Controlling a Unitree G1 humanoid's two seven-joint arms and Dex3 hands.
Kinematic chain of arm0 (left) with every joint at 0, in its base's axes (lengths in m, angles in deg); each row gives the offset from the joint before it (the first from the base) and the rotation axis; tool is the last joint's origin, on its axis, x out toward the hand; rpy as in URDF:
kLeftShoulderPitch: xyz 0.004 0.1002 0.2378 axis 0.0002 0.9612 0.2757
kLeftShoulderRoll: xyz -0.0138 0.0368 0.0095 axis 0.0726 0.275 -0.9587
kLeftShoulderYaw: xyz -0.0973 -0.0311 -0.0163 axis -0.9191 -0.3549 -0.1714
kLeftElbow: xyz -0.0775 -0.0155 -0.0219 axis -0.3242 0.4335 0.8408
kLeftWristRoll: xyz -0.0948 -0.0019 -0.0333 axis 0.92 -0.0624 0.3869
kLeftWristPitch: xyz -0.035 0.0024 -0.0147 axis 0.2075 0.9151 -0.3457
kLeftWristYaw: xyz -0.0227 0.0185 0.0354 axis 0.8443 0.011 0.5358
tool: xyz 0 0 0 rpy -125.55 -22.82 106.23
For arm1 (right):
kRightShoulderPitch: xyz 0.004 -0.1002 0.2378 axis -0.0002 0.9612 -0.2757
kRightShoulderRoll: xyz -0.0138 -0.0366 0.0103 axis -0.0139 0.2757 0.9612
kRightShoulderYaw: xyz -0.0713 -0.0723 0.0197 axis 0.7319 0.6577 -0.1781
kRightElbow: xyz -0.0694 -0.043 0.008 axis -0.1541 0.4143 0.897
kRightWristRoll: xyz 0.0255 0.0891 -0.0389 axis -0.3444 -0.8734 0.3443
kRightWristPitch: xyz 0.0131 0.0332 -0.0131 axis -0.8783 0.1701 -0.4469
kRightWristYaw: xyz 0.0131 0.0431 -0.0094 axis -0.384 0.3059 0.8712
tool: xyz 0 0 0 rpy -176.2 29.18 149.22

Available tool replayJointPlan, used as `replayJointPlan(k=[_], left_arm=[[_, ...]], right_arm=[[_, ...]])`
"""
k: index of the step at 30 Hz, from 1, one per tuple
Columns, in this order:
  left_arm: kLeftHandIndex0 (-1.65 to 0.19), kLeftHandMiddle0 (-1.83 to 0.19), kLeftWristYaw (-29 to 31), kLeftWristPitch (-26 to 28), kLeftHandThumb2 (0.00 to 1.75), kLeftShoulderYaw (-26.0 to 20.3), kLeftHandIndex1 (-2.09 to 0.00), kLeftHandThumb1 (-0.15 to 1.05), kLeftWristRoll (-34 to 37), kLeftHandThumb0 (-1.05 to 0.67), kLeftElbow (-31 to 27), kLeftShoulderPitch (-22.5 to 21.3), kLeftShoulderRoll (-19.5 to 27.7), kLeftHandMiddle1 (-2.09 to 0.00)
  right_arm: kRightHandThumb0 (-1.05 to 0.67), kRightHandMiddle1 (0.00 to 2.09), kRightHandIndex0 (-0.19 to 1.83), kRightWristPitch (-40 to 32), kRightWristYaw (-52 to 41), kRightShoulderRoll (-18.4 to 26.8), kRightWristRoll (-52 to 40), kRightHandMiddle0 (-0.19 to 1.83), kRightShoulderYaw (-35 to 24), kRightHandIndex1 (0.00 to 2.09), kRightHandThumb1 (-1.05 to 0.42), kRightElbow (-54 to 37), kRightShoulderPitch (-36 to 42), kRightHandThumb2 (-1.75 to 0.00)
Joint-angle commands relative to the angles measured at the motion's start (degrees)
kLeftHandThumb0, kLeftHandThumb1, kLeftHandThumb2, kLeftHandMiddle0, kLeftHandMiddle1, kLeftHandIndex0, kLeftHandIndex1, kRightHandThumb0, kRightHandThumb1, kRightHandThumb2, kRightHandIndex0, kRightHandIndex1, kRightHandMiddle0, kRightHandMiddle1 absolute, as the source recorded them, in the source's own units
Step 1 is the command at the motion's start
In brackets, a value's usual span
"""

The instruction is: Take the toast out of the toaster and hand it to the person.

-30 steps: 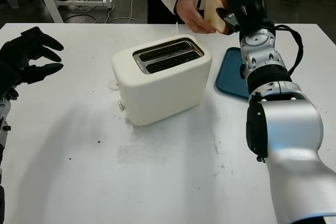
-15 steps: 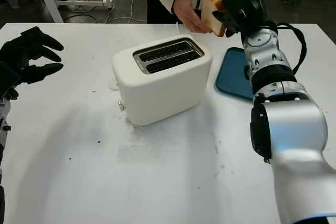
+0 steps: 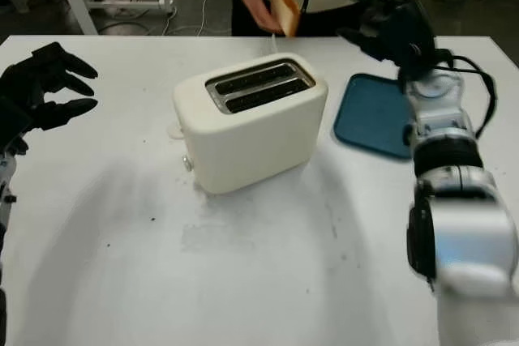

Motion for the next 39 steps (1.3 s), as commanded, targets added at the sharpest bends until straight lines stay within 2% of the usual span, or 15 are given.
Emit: replayJointPlan(k=[1, 6, 9, 14, 18, 22, 31, 39], left_arm=[[-0.35, -0.34, -0.6, -0.5, 0.01, -0.1, -1.36, 0.86, -0.7, -1.05, -1.4, 1.2, 0.4, -1.48], [-0.36, -0.34, -1.6, -0.4, 0.00, -0.5, -1.37, 0.86, -0.8, -1.05, -3.9, 3.8, 0.0, -1.49], [-0.33, -0.30, -2.5, 2.0, 0.00, -1.2, -1.38, 0.84, 0.4, -1.05, -8.7, 7.3, -1.0, -1.50], [-0.17, -0.14, -4.3, 4.0, 0.00, -2.6, -1.50, 0.83, 2.8, -1.05, -17.1, 14.1, -4.8, -1.63], [-0.06, -0.05, -5.7, 3.6, 0.01, -2.9, -1.56, 0.85, 3.9, -1.05, -21.8, 19.0, -8.9, -1.68], [-0.06, -0.07, -5.1, 3.7, 0.00, -2.8, -1.56, 0.83, 5.9, -1.05, -22.9, 21.8, -11.8, -1.65], [-0.06, -0.09, -5.7, 0.3, 0.00, -2.9, -1.56, 0.83, 6.5, -1.05, -19.8, 22.9, -16.4, -1.62], [-0.18, -0.17, -1.8, -2.6, 0.00, -1.9, -1.38, 0.81, 8.4, -1.05, -16.2, 22.1, -18.7, -1.49]], right_arm=[[-0.77, 0.00, 0.07, -3.1, 0.0, -0.4, -2.2, 0.16, -1.5, 0.16, -0.85, -12.1, 8.6, -0.01], [-0.70, 0.04, 0.14, -12.5, 3.8, -7.0, -5.8, 0.25, -2.6, 0.19, -0.90, -38.5, 26.8, -0.02], [-0.70, 0.04, 0.17, -15.8, 5.0, -10.9, -6.3, 0.27, -0.9, 0.18, -0.92, -48.0, 35.0, -0.05], [-0.65, 0.00, 0.14, -18.9, 5.1, -16.6, -8.8, 0.22, 1.6, 0.13, -0.92, -56.8, 44.7, -0.03], [-0.63, 0.00, 0.14, -19.6, 5.5, -19.7, -9.9, 0.21, 2.2, 0.10, -0.92, -59.7, 48.5, -0.06], [-0.64, 0.00, 0.15, -22.1, 6.0, -21.3, -10.4, 0.22, 3.2, 0.09, -0.92, -60.9, 50.1, -0.06], [-0.64, 0.00, 0.16, -23.8, 8.9, -25.3, -10.1, 0.21, 4.9, 0.06, -0.92, -60.1, 52.1, -0.07], [-0.62, 0.00, 0.12, -24.5, 11.0, -26.4, -8.2, 0.15, 6.0, 0.03, -0.92, -57.9, 51.3, -0.13]])
